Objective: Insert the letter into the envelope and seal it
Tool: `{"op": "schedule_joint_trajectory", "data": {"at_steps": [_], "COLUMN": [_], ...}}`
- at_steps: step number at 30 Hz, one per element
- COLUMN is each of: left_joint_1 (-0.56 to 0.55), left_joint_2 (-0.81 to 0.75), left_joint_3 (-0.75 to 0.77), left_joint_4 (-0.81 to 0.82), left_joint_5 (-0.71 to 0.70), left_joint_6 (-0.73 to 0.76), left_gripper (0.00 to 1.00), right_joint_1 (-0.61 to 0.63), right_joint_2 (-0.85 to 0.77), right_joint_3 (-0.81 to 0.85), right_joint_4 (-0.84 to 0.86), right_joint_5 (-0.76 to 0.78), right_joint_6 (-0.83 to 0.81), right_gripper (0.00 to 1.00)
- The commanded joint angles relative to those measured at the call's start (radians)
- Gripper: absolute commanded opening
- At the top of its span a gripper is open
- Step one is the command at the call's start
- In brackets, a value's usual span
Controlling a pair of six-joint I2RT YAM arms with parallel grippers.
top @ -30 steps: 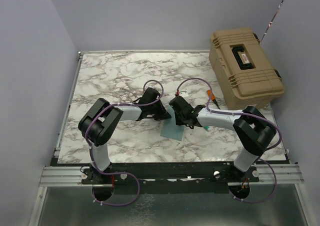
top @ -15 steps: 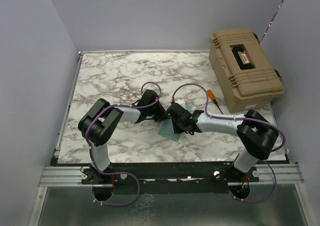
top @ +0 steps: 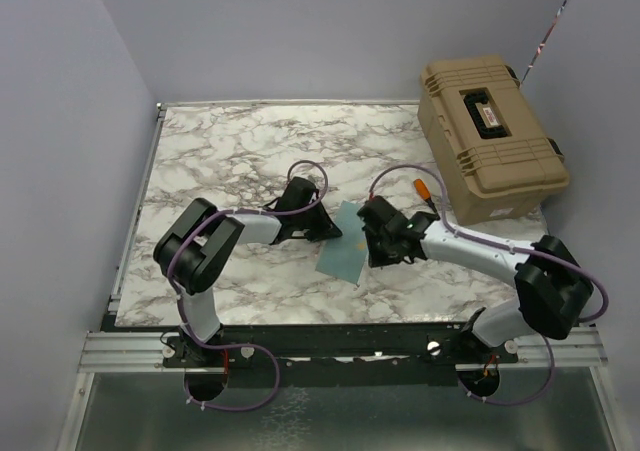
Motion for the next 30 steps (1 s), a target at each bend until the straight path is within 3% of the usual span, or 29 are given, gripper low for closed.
{"op": "schedule_joint_trajectory", "data": {"at_steps": [1, 6, 8, 14, 23, 30], "left_joint_1": [-0.017, -0.067, -0.092, -0.167, -0.19, -0.188], "left_joint_2": [-0.086, -0.139, -0.143, -0.116, -0.08, -0.055], "left_joint_3": [-0.013, -0.056, -0.066, -0.096, -0.177, -0.26], "left_joint_4": [-0.131, -0.049, -0.025, 0.026, 0.084, 0.079], "left_joint_5": [-0.016, 0.043, 0.049, 0.034, -0.012, 0.001], "left_joint_6": [0.174, 0.162, 0.15, 0.097, 0.016, -0.033], "left_gripper": [0.16, 0.27, 0.23, 0.0, 0.0, 0.0], "right_joint_1": [-0.185, -0.234, -0.235, -0.238, -0.246, -0.265], "right_joint_2": [-0.02, 0.098, 0.134, 0.207, 0.286, 0.351], "right_joint_3": [0.012, 0.087, 0.106, 0.111, 0.064, 0.074], "right_joint_4": [0.089, 0.181, 0.22, 0.302, 0.404, 0.379], "right_joint_5": [-0.102, -0.2, -0.249, -0.349, -0.427, -0.312], "right_joint_6": [0.028, -0.042, -0.048, -0.031, -0.017, -0.042], "right_gripper": [0.16, 0.11, 0.09, 0.04, 0.01, 0.01]}}
